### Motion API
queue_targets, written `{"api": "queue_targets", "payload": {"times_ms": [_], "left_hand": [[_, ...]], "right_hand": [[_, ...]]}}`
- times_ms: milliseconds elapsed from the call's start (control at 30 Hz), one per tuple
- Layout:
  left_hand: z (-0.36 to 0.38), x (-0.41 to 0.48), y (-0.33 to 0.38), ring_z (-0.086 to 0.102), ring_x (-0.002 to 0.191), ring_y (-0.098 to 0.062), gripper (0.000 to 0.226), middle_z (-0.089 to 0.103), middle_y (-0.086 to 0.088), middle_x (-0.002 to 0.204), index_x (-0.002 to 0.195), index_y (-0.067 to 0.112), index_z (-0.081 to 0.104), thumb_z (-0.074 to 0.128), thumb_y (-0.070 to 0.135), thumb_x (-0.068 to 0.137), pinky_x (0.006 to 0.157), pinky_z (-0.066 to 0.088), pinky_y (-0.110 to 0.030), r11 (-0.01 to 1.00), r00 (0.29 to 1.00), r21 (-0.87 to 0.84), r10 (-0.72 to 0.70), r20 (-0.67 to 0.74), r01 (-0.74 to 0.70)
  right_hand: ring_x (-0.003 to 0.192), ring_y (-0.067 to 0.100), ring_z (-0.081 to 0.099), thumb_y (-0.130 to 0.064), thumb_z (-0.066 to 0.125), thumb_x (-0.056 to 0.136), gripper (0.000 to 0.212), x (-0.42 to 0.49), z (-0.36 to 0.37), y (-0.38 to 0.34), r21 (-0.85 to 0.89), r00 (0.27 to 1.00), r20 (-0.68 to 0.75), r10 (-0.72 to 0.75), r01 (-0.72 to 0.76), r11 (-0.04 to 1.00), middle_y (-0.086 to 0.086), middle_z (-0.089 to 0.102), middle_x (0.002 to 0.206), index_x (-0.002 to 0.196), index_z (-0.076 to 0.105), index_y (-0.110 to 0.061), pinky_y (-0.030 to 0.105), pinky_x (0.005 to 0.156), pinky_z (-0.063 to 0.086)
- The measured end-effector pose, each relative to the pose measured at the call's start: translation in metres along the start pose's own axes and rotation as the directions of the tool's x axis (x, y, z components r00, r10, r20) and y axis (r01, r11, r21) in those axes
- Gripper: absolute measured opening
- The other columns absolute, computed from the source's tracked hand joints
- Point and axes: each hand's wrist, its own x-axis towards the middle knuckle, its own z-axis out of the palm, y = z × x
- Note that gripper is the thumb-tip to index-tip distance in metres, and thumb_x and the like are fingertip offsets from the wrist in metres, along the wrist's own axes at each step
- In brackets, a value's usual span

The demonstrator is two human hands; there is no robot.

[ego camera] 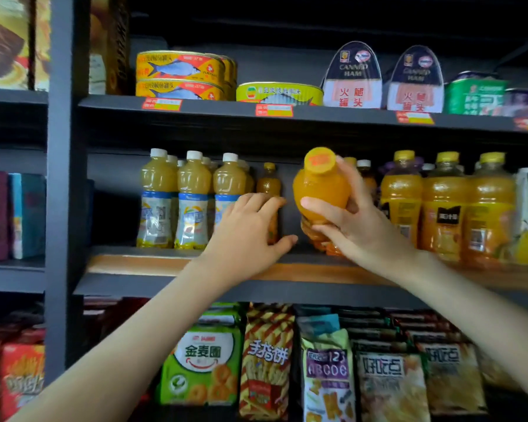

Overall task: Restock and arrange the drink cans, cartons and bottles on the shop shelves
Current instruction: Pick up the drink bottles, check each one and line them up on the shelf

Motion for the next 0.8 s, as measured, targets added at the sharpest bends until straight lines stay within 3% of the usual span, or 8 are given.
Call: {"api": "queue_targets", "payload": {"times_ms": [100, 167, 267, 400, 533, 633, 700, 800], "left_hand": [[0.000, -0.020, 0.041, 0.041, 0.124, -0.018, 0.069, 0.053, -0.003, 0.133, 0.140, 0.016, 0.045, 0.062, 0.053, 0.084, 0.100, 0.028, -0.020, 0.978, 1.000, -0.209, -0.002, -0.007, 0.001], [-0.001, -0.038, 0.067, 0.044, 0.124, -0.010, 0.071, 0.050, 0.003, 0.135, 0.144, 0.022, 0.038, 0.066, 0.050, 0.085, 0.101, 0.033, -0.017, 0.915, 0.998, -0.398, -0.054, 0.039, 0.065], [-0.007, -0.071, 0.097, 0.052, 0.119, 0.001, 0.064, 0.051, 0.019, 0.131, 0.139, 0.040, 0.036, 0.066, 0.050, 0.083, 0.096, 0.047, -0.021, 0.766, 0.993, -0.633, -0.109, 0.044, 0.112], [-0.001, -0.116, 0.129, 0.060, 0.111, -0.006, 0.056, 0.056, 0.021, 0.123, 0.129, 0.033, 0.046, 0.070, 0.039, 0.079, 0.086, 0.050, -0.020, 0.486, 0.982, -0.856, -0.154, 0.113, 0.175], [0.020, -0.153, 0.146, 0.060, 0.090, 0.002, 0.045, 0.060, 0.025, 0.107, 0.114, 0.034, 0.053, 0.070, 0.041, 0.074, 0.075, 0.046, -0.012, 0.463, 0.950, -0.833, -0.215, 0.226, 0.303], [0.035, -0.182, 0.146, 0.060, 0.084, 0.002, 0.042, 0.062, 0.023, 0.100, 0.108, 0.038, 0.059, 0.071, 0.048, 0.069, 0.073, 0.049, -0.017, 0.386, 0.882, -0.798, -0.293, 0.370, 0.463], [0.040, -0.197, 0.142, 0.061, 0.083, 0.001, 0.040, 0.064, 0.024, 0.096, 0.103, 0.041, 0.061, 0.073, 0.049, 0.065, 0.073, 0.054, -0.023, 0.337, 0.822, -0.759, -0.354, 0.446, 0.557], [0.043, -0.211, 0.133, 0.065, 0.085, -0.008, 0.039, 0.066, 0.014, 0.094, 0.101, 0.039, 0.065, 0.076, 0.044, 0.064, 0.074, 0.060, -0.040, 0.242, 0.730, -0.708, -0.414, 0.544, 0.664]], "right_hand": [[0.142, 0.012, 0.019, -0.018, 0.079, 0.079, 0.071, -0.015, -0.030, -0.021, 0.174, 0.965, -0.212, 0.155, -0.119, 0.978, 0.002, 0.010, 0.150, 0.129, 0.035, -0.042, 0.020, 0.107, 0.036], [0.141, 0.017, 0.026, -0.019, 0.081, 0.075, 0.074, -0.026, -0.051, -0.039, 0.405, 0.884, -0.298, 0.361, -0.225, 0.886, 0.004, 0.014, 0.152, 0.127, 0.038, -0.049, 0.026, 0.100, 0.047], [0.129, 0.028, 0.045, -0.002, 0.078, 0.076, 0.083, -0.052, -0.080, -0.067, 0.730, 0.745, -0.295, 0.599, -0.229, 0.644, 0.020, 0.030, 0.147, 0.134, 0.032, -0.039, 0.031, 0.094, 0.050], [0.120, 0.024, 0.057, -0.010, 0.074, 0.072, 0.084, -0.098, -0.090, -0.106, 0.950, 0.537, -0.032, 0.843, -0.246, 0.193, 0.006, 0.046, 0.141, 0.141, 0.029, -0.031, 0.048, 0.090, 0.054], [0.096, 0.012, 0.067, -0.012, 0.071, 0.068, 0.080, -0.142, -0.075, -0.135, 0.914, 0.355, 0.219, 0.909, -0.400, -0.065, -0.007, 0.061, 0.119, 0.134, 0.038, -0.040, 0.034, 0.073, 0.057], [0.088, 0.003, 0.068, -0.010, 0.067, 0.079, 0.076, -0.169, -0.061, -0.148, 0.798, 0.282, 0.400, 0.872, -0.575, -0.180, -0.017, 0.062, 0.105, 0.136, 0.030, -0.045, 0.030, 0.073, 0.058], [0.098, 0.005, 0.065, -0.029, 0.070, 0.077, 0.078, -0.181, -0.053, -0.155, 0.660, 0.253, 0.503, 0.827, -0.730, -0.178, -0.015, 0.052, 0.119, 0.134, 0.023, -0.054, 0.038, 0.089, 0.056], [0.126, 0.016, 0.049, -0.064, 0.070, 0.065, 0.086, -0.186, -0.042, -0.163, 0.433, 0.230, 0.557, 0.798, -0.900, -0.043, -0.003, 0.035, 0.146, 0.131, 0.014, -0.064, 0.046, 0.107, 0.042]]}}
